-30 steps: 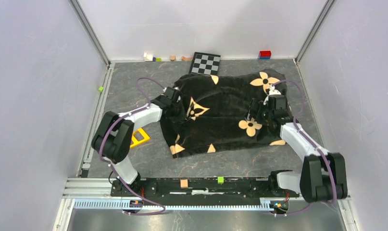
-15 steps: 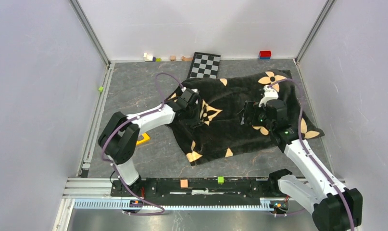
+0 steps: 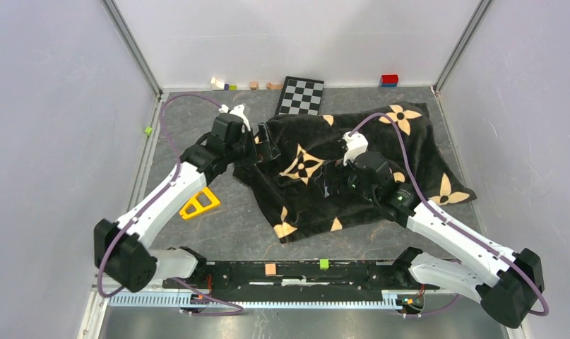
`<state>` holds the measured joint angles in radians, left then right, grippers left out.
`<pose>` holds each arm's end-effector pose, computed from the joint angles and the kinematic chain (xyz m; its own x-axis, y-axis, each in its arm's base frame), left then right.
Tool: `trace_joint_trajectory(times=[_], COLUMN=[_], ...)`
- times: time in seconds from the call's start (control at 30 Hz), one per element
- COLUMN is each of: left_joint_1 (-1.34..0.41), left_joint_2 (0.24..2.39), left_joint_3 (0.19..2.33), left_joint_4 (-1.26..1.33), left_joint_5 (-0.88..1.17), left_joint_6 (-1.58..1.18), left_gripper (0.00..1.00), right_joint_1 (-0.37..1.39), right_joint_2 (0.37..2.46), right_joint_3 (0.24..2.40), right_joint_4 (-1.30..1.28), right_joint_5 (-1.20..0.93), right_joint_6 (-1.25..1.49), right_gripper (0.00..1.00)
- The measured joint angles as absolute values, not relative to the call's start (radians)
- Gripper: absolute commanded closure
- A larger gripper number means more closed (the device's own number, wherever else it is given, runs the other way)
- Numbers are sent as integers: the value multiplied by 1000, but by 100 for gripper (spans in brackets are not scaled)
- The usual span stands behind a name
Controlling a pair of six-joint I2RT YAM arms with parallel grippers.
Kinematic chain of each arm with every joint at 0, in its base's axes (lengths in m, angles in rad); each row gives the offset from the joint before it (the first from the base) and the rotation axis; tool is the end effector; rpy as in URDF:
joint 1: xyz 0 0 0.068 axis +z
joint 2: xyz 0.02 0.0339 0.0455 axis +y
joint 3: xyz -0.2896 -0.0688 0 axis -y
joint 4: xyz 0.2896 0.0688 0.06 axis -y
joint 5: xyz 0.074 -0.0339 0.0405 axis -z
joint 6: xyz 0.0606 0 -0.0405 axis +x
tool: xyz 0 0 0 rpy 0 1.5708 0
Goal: Put the pillow into the pillowcase
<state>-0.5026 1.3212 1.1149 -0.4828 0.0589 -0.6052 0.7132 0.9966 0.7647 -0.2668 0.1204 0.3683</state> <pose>0.3033 -0.1708 0.3080 -0.7545 -0.2334 -0.6134 0.1112 0.8757 -0.4699 0.2136 0.1752 0.2843 -0.5426 0.0032 -0.8400 -0.4013 0.8775 0.2626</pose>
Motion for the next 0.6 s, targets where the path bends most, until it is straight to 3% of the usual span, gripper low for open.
trace_joint_trajectory(times=[0.3,0.6], left_joint_1=[-511,-511], left_joint_2=[1105,1047], left_joint_3=[1116,1119], left_joint_4=[-512,-568], left_joint_5=[41,-39], left_joint_6=[-558,-531], left_gripper=[0,0], right_joint_1=[726,726], right_joint_2=[992,968], right_joint_3=[805,817], right_joint_4=[-255,-250], right_joint_5=[162,197], right_joint_6=[357,342], right_gripper=[2,2])
